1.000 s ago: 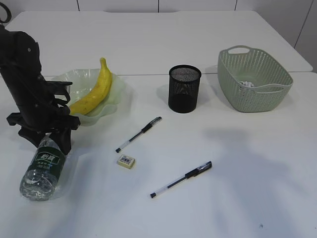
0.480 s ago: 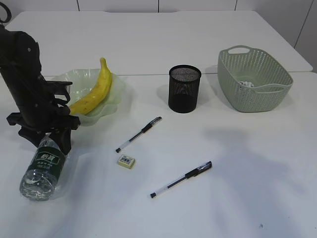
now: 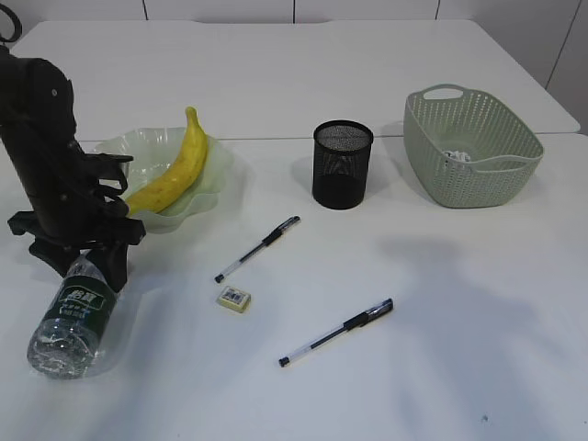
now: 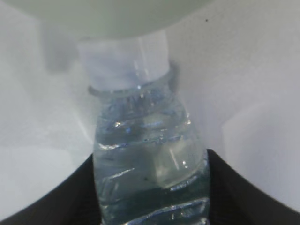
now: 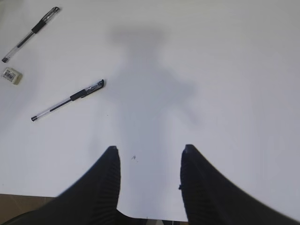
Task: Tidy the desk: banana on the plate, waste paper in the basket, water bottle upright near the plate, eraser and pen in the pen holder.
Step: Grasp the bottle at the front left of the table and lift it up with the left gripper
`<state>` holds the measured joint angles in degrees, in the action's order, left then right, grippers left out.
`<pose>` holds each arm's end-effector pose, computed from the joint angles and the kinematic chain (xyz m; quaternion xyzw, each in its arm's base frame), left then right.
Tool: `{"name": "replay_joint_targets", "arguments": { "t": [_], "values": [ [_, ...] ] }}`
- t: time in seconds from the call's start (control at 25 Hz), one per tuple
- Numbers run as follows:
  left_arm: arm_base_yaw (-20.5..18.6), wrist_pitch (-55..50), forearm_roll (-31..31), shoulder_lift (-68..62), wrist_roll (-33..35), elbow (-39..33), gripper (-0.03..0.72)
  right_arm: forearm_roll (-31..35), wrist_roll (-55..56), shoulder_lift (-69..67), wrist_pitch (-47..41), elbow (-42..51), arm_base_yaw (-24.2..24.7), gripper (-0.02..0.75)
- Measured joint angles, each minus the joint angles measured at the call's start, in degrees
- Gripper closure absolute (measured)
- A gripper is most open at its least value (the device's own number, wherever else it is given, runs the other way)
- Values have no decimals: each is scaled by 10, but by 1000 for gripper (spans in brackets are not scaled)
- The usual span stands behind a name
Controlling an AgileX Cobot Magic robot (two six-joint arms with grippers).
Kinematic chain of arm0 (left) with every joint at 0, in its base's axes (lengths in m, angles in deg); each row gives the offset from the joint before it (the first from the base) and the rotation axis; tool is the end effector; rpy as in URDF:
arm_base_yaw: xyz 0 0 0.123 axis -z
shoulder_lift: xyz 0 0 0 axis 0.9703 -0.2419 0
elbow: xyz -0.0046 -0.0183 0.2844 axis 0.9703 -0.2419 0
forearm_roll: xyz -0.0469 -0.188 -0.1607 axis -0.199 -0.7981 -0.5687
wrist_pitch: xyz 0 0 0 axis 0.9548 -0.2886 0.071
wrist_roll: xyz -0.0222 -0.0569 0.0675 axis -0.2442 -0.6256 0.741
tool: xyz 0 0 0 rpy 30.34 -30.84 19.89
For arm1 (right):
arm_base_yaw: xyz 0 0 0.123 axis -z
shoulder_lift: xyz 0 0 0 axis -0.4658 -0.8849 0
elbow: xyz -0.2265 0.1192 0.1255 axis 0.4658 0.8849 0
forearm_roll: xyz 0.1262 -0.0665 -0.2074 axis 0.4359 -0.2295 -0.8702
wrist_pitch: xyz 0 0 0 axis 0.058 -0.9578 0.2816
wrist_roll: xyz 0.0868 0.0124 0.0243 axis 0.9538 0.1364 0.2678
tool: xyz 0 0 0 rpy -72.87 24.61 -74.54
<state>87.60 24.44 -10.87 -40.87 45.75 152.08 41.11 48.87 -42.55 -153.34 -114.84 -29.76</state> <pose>0.3785 -0.0858 0.1373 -0.0682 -0.9965 0.0408 0.0256 0.1818 0.0157 0.3828 -0.0015 0.9650 0.0621 0.2547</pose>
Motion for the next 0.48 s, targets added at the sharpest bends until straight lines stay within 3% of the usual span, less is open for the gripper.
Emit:
{"name": "replay_joint_targets", "arguments": {
  "t": [0.48],
  "values": [
    [0, -6, 8, 5, 0, 0, 291, 3, -1, 0, 0, 0, 0, 420]
  ]
}}
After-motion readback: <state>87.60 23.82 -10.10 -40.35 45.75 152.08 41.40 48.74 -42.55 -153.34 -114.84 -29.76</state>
